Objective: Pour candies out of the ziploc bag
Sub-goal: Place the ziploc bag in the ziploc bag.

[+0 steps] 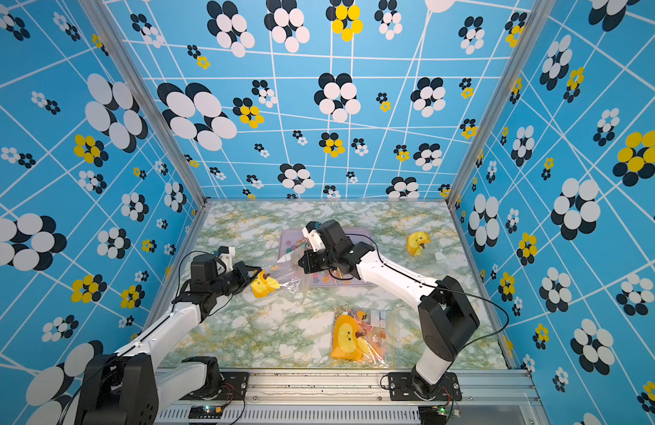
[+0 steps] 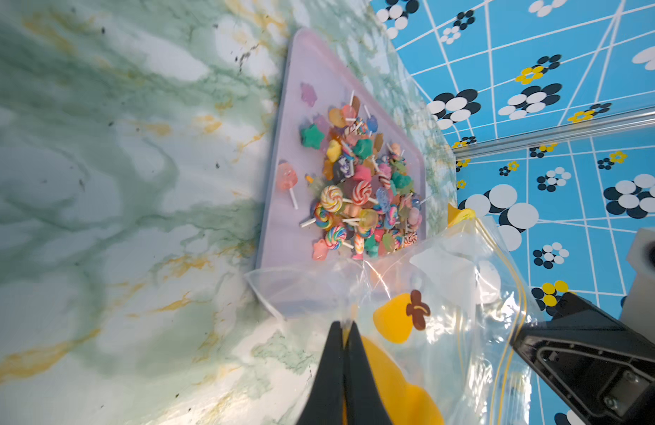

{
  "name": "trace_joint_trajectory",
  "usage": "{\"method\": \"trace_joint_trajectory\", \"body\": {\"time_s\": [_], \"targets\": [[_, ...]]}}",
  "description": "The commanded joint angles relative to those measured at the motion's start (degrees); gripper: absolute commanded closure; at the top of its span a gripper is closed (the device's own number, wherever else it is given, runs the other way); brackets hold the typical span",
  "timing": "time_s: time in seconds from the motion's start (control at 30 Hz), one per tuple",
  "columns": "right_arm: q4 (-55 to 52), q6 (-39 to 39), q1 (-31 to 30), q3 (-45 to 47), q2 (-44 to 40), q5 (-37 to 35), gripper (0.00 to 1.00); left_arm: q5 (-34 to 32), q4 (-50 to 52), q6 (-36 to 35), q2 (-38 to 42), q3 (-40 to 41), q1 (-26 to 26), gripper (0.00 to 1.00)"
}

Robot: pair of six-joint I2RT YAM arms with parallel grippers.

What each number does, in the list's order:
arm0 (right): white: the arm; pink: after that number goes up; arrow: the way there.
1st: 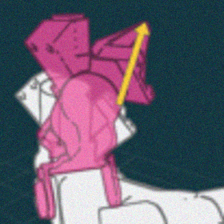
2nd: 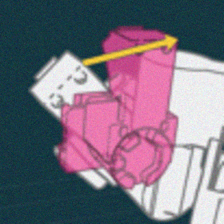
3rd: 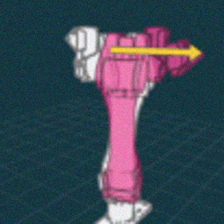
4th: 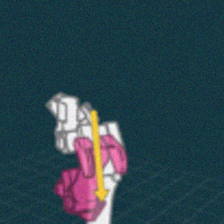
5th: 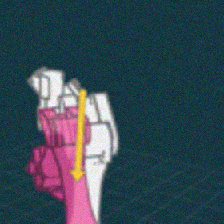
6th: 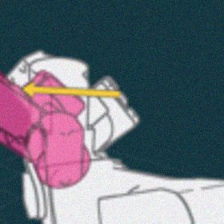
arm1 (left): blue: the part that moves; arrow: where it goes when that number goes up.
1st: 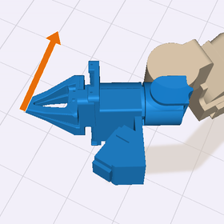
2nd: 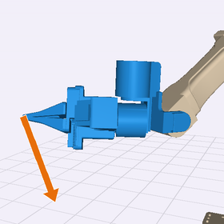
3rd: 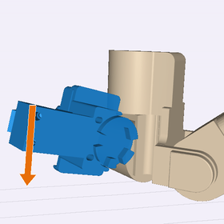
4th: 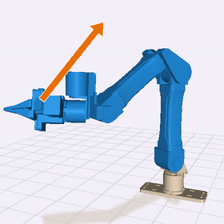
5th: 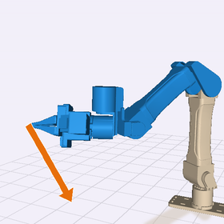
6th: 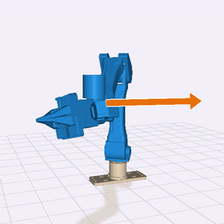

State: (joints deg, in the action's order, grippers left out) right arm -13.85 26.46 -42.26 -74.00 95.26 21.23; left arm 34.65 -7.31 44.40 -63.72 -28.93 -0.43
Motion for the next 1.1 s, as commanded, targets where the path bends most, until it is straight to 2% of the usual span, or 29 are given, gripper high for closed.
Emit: {"method": "trace_joint_trajectory", "body": {"time_s": [0.0,0.27,0.43,0.7,0.77,0.87,0.97,1.07], "targets": [[-3.1,-1.7,-0.4,0.7,-1.8,-1.2,0.99,-0.9,1.5,-1.8,1.8,-1.6,0.5,1.0],[-0.7,-0.6,-0.4,1.5,-2.3,-0.1,1.0,2.1,-2.1,1.1,2.4,-0.2,0.4,1.0],[-1.6,-0.6,-0.4,-0.2,-2.6,0.1,1.0,2.2,-1.0,0.2,5.0,1.0,0.4,1.0],[-5.3,-2.2,-0.3,-2.1,-7.1,-5.0,1.0,2.5,1.0,-1.0,6.7,0.4,0.5,1.0],[-6.1,-2.8,-0.1,-2.5,-8.6,-6.4,1.0,2.6,1.3,-1.0,7.2,0.1,0.5,0.94],[-7.4,-3.6,0.3,-3.0,-11.0,-8.6,1.0,2.7,1.7,-1.1,8.1,-0.3,0.5,0.93],[-8.1,-4.1,1.2,-3.0,-13.2,-10.3,1.0,2.1,3.6,-1.6,9.3,-0.9,0.4,0.83],[-8.2,-4.0,2.4,-2.6,-15.0,-11.4,1.0,1.7,5.2,-2.2,10.4,-1.6,0.5,0.78]]}}
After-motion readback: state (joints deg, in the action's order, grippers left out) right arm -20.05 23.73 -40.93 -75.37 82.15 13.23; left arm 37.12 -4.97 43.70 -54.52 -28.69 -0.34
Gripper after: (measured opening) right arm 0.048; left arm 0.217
